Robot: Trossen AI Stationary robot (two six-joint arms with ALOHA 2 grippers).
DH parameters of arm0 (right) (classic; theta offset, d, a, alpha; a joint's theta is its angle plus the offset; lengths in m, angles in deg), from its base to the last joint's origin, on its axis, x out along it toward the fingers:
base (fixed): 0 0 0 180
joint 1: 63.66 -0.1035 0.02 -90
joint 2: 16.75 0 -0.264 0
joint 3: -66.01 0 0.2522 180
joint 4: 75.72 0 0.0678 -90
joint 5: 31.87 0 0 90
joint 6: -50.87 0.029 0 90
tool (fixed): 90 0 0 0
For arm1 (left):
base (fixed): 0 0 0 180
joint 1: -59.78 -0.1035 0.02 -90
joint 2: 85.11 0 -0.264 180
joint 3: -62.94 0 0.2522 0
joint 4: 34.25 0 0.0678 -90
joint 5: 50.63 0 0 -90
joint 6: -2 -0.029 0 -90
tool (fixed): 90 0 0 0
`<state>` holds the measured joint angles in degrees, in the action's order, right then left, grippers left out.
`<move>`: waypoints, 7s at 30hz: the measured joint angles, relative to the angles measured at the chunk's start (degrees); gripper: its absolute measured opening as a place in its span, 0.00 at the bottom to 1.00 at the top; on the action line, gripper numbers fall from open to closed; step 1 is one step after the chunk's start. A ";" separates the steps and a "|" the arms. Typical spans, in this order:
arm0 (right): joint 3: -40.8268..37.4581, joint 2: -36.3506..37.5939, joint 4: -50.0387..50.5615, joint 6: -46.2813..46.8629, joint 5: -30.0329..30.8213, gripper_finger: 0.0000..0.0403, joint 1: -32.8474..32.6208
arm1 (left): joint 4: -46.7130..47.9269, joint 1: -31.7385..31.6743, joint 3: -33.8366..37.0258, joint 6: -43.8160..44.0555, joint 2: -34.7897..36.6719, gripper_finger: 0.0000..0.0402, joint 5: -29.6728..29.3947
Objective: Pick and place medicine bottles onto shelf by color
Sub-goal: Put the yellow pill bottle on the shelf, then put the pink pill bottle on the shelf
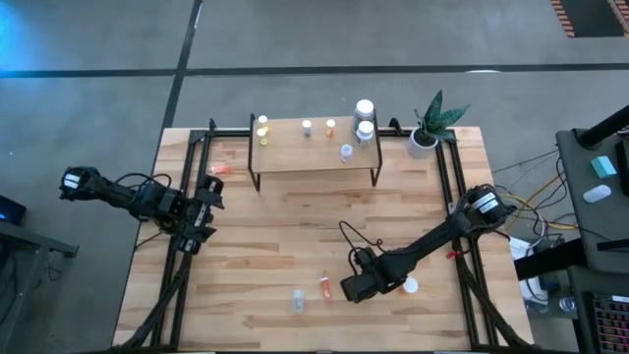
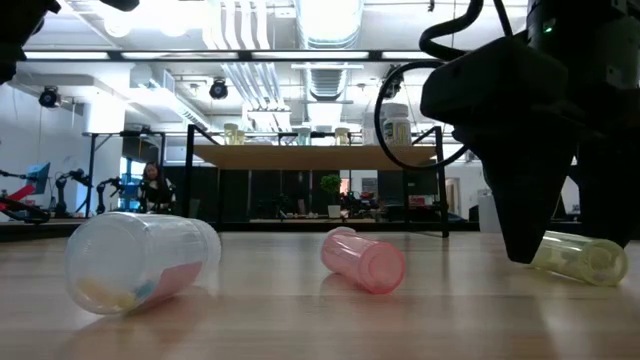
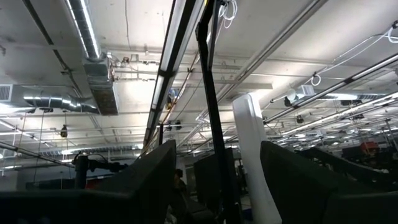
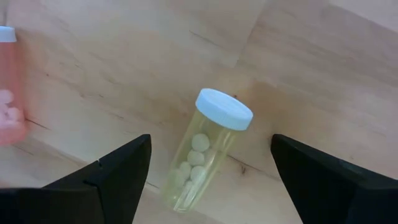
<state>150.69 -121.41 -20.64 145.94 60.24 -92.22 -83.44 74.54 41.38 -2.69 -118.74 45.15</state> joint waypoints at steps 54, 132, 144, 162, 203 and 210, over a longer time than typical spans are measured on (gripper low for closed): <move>3.93 0.31 0.40 -6.08 2.38 0.33 0.07 | 0.02 0.00 0.07 1.25 0.00 0.54 0.00; 7.75 6.58 -60.29 -93.19 34.92 0.25 27.04 | 0.00 0.02 0.44 2.91 -0.09 0.54 -0.07; 0.19 6.53 -73.14 -92.48 35.52 0.25 33.97 | 0.08 0.02 0.66 3.55 -0.09 0.54 -0.07; -2.82 -2.18 -89.62 -96.24 42.64 0.25 34.34 | 0.04 -0.02 0.61 4.28 -1.10 0.54 -0.24; 0.98 -8.33 -86.11 -94.33 45.74 0.51 36.36 | -0.01 -0.02 0.33 4.31 -1.94 0.54 -0.26; 0.98 -8.07 -86.13 -96.24 45.92 0.56 34.75 | -0.02 -0.02 0.33 4.31 -1.97 0.54 -0.26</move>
<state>151.67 -129.48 -106.77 49.71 106.16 -57.47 -83.46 74.52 41.71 1.62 -120.71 44.89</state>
